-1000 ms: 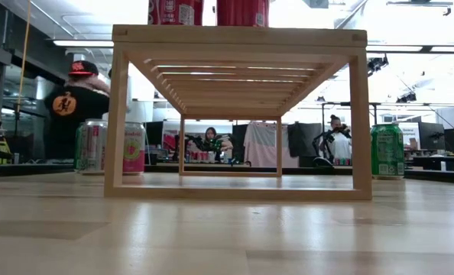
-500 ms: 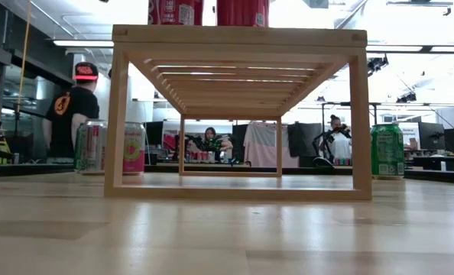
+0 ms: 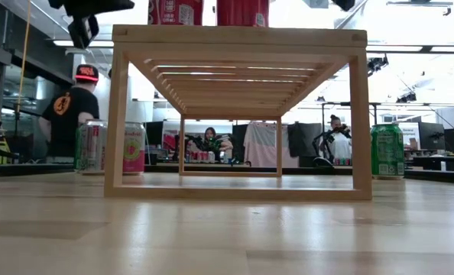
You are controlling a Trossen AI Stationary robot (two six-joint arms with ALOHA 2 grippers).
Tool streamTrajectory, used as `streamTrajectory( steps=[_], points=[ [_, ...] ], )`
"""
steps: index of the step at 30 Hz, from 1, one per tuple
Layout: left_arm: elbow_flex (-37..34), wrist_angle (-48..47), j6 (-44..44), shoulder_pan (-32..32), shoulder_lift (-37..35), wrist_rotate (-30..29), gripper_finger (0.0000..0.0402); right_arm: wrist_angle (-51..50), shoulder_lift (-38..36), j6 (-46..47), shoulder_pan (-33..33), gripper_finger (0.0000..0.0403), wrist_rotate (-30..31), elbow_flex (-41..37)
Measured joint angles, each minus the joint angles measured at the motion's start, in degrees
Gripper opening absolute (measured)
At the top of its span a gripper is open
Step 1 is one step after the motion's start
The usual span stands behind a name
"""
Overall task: Place canned beverage on shelf
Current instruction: Put the red-black soda can on the shelf aligned with the other red soda can
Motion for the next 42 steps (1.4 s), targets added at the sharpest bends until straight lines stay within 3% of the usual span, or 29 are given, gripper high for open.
streamTrajectory(
  steps=[17, 28, 42],
  points=[
    [0.0, -0.1, 4.7, 0.0, 3.9, 0.4, 0.0000, 6.0, 1.9, -4.2, -4.1, 0.0000, -6.4, 0.0],
    [0.0, 0.4, 6.0, 0.0, 6.6, 0.4, 0.0000, 7.6, 1.9, -6.5, -4.1, 0.0000, -7.4, 0.0],
    [0.6, -0.1, 8.9, 1.3, 5.0, -0.2, 0.0000, 7.5, 1.2, -7.6, -4.1, 0.0000, -8.0, 0.0]
  ],
)
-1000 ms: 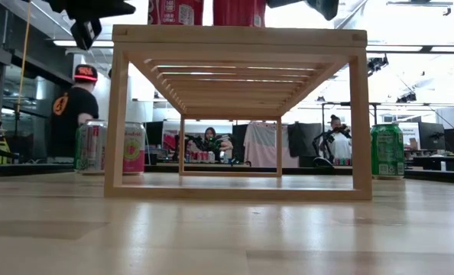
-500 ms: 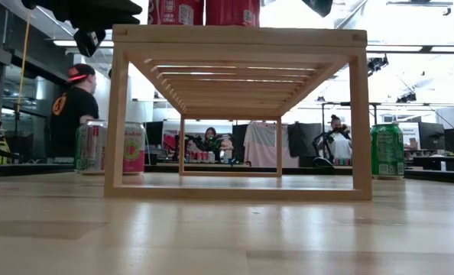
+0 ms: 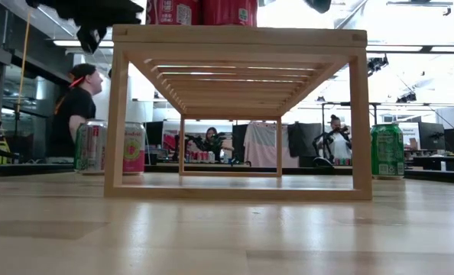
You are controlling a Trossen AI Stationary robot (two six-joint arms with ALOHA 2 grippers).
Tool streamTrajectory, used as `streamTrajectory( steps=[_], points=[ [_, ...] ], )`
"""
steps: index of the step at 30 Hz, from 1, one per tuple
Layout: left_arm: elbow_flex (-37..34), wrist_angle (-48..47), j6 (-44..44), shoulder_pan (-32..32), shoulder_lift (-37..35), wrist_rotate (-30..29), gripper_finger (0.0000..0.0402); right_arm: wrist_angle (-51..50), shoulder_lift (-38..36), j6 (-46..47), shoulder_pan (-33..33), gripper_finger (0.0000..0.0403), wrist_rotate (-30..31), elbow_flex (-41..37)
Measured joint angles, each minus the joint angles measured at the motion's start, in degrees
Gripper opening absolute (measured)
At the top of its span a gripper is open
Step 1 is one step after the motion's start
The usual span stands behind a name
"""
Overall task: Place canned beverage on shelf
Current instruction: Put the red-black soda can on the shelf aligned with the other red soda can, then put the top red soda can on the shelf aligned with the other red soda cans
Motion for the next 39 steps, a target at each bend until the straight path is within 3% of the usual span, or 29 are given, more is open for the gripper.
streamTrajectory(
  steps=[9, 19, 24, 27, 32, 39],
  points=[
    [7.9, -8.9, 9.2, 1.1, -9.9, -3.9, 0.0000, -7.5, -8.6, -0.6, 0.0, 0.0000, 0.3, 0.0],
    [10.2, -8.7, 13.4, 1.1, -14.3, -13.6, 0.0001, -8.2, -13.3, -1.3, 0.0, 0.0000, 3.1, 0.0],
    [10.6, -8.6, 10.5, 2.9, -12.4, -22.2, 0.0033, -8.5, -13.3, -0.4, 0.0, 0.0000, 3.1, 0.0],
    [13.9, -11.6, 8.4, 7.7, -11.0, -23.1, 0.0070, -8.5, -13.3, -0.1, 0.0, 0.0000, 3.1, 0.0],
    [25.7, -26.2, 8.3, 21.6, -6.7, -16.0, 0.0143, -8.5, -13.3, -0.1, 0.0, 0.0000, 3.1, 0.0],
    [42.6, -44.2, 10.3, 47.8, 6.3, 7.2, 0.0223, -9.5, -13.3, 0.0, 0.0, 0.0000, 3.1, 0.0]
  ],
)
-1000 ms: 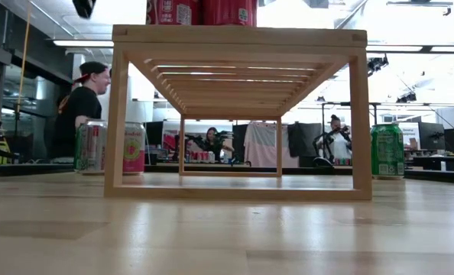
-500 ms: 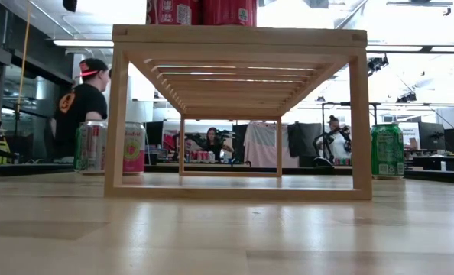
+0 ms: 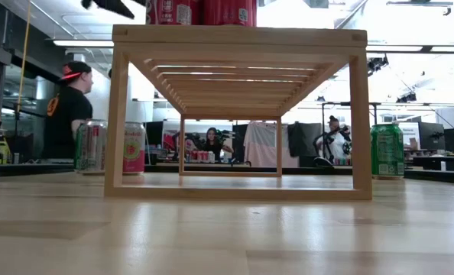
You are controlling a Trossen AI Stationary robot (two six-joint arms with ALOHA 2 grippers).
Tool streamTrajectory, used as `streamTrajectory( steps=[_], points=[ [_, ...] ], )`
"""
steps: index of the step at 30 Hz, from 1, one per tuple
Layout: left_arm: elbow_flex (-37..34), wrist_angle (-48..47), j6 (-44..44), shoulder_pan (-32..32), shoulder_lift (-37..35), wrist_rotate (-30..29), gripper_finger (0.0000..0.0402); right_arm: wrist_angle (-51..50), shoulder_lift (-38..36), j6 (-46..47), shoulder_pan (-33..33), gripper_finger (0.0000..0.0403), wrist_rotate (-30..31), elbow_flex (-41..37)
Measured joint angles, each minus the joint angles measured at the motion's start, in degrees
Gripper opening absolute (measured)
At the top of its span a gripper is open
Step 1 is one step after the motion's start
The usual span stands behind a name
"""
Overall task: Place canned beverage on shelf
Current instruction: Put the top red soda can on the shelf aligned with the other red soda cans
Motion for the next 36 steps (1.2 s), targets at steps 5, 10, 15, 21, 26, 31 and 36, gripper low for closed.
streamTrajectory(
  steps=[5, 10, 15, 21, 26, 31, 36],
  points=[
    [7.8, -9.5, 4.0, 11.9, 15.1, 12.2, 0.0254, -1.9, 0.0, 1.3, 0.0, 0.0000, 0.0, 0.0],
    [16.0, -21.2, 1.9, 19.2, 29.7, 12.7, 0.0270, -3.0, 0.0, 1.8, 0.0, 0.0000, 0.0, 0.0],
    [20.0, -32.3, -3.3, 24.0, 39.3, 13.3, 0.0269, -2.9, 0.0, 1.9, 0.0, 0.0000, 0.4, 0.0],
    [17.1, -37.0, -6.4, 27.5, 43.1, 13.3, 0.0269, -2.9, 0.0, 1.6, 0.0, 0.0000, 1.9, 0.0],
    [14.0, -31.6, -10.7, 29.5, 43.0, 13.3, 0.0269, -2.9, 0.0, 1.5, 0.0, 0.0000, 3.4, 0.0],
    [11.9, -27.1, -13.9, 31.3, 42.9, 13.3, 0.0269, -2.9, 0.0, 1.7, 0.0, 0.0000, 3.4, 0.0],
    [9.0, -25.7, -15.2, 32.5, 42.9, 14.9, 0.0269, -2.9, 0.0, 2.7, 0.0, 0.0000, 3.4, 0.0]
  ],
)
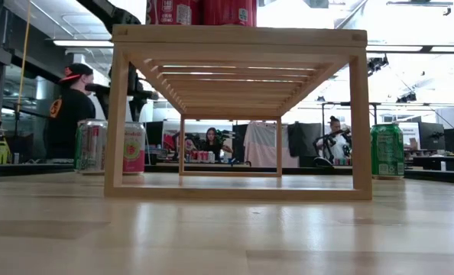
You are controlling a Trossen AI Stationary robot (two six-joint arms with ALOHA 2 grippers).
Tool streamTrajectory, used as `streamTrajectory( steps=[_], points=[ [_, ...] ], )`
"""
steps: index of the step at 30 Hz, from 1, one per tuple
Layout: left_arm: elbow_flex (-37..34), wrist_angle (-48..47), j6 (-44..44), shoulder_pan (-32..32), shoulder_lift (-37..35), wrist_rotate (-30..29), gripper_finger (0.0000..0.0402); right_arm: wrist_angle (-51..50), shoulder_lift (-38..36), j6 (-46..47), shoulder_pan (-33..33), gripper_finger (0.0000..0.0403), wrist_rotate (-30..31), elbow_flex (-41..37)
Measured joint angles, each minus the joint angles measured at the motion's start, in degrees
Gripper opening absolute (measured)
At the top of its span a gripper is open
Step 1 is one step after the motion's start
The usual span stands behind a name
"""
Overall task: Place canned beverage on shelf
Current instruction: Put the top red soda can on the shelf aligned with the other red soda cans
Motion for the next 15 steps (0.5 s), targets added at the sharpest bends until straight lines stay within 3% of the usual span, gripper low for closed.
streamTrajectory(
  steps=[8, 15],
  points=[
    [-5.2, 3.8, -0.2, 0.3, 0.0, 1.7, 0.0269, 0.0, 0.0, -0.1, 0.0, 0.0000, 0.1, 0.0],
    [-5.6, 4.4, -0.3, -0.2, 0.0, 1.7, 0.0268, 0.0, 0.0, 0.0, 0.0, 0.0000, 1.3, 0.0]
  ],
)
